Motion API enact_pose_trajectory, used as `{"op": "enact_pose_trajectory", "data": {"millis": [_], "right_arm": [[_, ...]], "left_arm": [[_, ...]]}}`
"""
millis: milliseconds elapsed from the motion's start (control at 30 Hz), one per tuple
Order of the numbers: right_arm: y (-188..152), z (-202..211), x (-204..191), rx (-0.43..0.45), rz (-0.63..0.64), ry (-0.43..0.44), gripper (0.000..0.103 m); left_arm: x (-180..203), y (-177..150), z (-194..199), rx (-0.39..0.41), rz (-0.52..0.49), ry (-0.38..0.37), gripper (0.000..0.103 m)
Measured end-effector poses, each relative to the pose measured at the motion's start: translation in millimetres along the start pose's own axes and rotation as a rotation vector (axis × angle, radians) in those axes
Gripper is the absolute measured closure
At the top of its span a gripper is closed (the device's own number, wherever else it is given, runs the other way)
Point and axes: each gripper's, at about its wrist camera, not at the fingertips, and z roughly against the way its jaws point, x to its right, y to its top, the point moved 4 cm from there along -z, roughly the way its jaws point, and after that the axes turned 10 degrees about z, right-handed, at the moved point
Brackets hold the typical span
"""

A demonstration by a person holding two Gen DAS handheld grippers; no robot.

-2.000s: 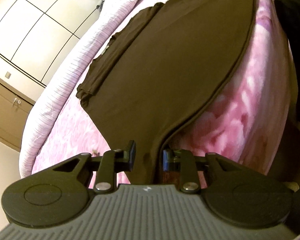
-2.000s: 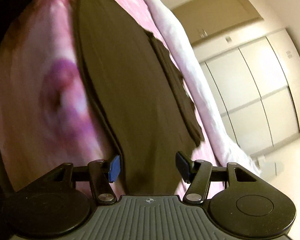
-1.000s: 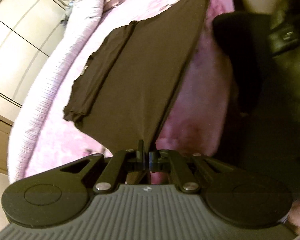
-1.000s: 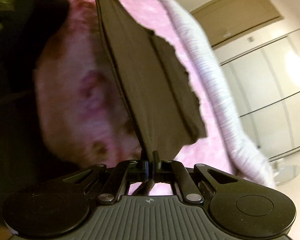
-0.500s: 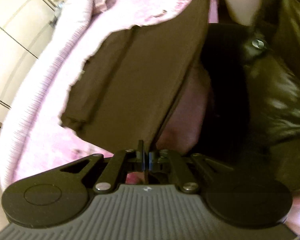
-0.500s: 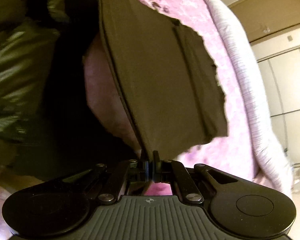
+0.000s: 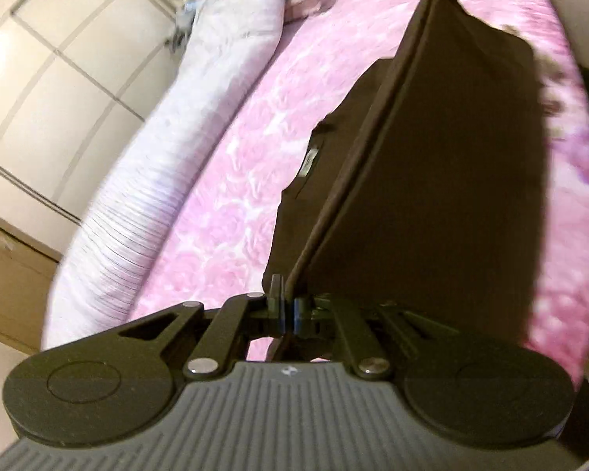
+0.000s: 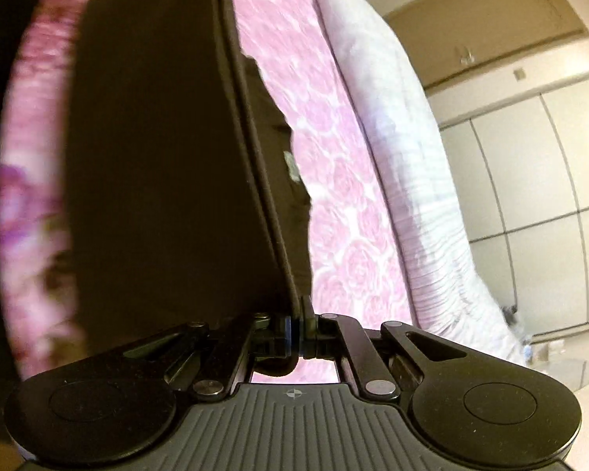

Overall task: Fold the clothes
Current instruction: 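Lift the hem with both grippers and fold it toward the collar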

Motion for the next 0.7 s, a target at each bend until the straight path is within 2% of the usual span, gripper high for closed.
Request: {"op": "enact_pose_trajectory", "data": {"millis": [133, 333, 533, 700], "right_arm": [[-9.6, -79.3, 36.4, -0.008, -0.103, 0.079, 0.101], [-29.7, -173.4, 71.0, -0.021, -0.233, 0.169, 0.101], [-39.9, -232.0, 65.6, -0.011, -0.319, 0.202, 0.101], [-47.7, -262.7, 71.0, 0.001, -0.375, 0.234, 0.101]], "left_arm": [[-36.7, 3.6, -81.5, -0.040, 0.087, -0.053, 0.100], [-61.9, 1.5, -161.0, -0.080, 0.168, -0.098, 0.099], [-63.8, -15.0, -220.9, -0.117, 0.216, -0.122, 0.099], [-64.1, -22.7, -246.2, -0.126, 0.251, -0.133, 0.099]]}}
